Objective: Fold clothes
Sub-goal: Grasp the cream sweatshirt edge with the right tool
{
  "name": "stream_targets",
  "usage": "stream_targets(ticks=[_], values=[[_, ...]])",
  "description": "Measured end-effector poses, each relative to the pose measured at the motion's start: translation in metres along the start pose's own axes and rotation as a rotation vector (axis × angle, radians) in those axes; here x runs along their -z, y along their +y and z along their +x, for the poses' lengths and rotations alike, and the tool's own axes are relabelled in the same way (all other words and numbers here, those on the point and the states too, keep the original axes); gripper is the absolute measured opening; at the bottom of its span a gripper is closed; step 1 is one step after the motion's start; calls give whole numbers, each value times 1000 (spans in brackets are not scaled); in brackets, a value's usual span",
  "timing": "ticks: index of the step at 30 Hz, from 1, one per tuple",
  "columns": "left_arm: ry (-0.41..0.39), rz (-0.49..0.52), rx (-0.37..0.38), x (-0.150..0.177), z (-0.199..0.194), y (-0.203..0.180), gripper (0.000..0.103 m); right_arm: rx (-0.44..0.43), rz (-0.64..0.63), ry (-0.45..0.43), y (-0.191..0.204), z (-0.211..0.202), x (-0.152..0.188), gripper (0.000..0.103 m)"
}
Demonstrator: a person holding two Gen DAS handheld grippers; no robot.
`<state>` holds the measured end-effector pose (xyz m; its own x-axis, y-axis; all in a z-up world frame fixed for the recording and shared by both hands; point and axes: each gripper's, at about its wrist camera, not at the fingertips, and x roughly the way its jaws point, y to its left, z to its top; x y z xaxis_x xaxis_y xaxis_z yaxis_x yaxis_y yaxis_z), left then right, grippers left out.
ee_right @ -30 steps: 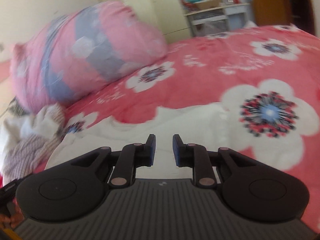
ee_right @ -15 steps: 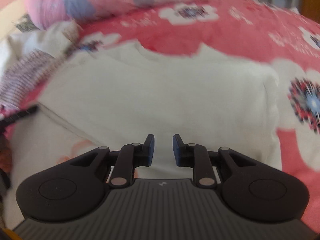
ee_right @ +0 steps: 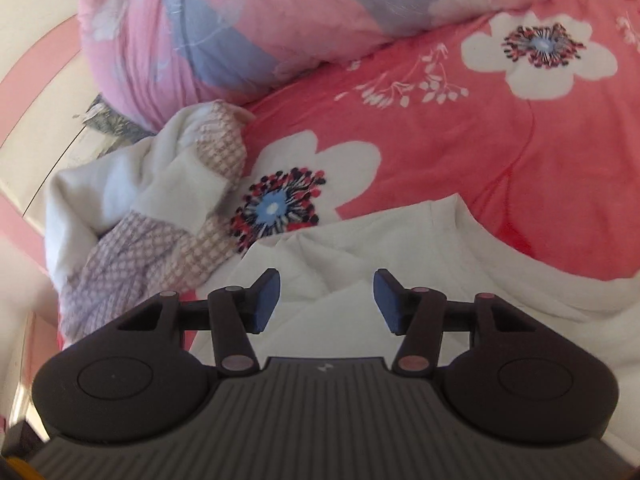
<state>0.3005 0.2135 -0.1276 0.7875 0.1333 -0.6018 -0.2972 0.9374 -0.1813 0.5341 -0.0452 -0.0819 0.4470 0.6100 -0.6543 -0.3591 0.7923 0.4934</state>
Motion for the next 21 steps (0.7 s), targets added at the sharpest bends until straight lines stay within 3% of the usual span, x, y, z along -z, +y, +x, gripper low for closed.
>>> stream_targets(ticks=[5, 12, 14, 15, 16, 17, 21], values=[[-1, 3, -1, 1, 0, 0, 59, -78, 12, 84, 5, 33, -14, 51], [1, 3, 1, 0, 0, 0, 60, -124, -121, 227, 25, 70, -16, 51], [1, 2, 2, 1, 0, 0, 60, -155, -153, 233, 30, 69, -13, 45], [0, 2, 2, 1, 0, -1, 60, -170, -170, 234, 33, 67, -12, 34], [0, 2, 2, 1, 0, -1, 60, -176, -193, 232, 37, 65, -10, 16], [0, 3, 2, 1, 0, -1, 60, -173, -214, 228, 40, 64, -9, 9], [0, 7, -1, 1, 0, -1, 60, -147, -279, 147, 52, 54, -10, 6]])
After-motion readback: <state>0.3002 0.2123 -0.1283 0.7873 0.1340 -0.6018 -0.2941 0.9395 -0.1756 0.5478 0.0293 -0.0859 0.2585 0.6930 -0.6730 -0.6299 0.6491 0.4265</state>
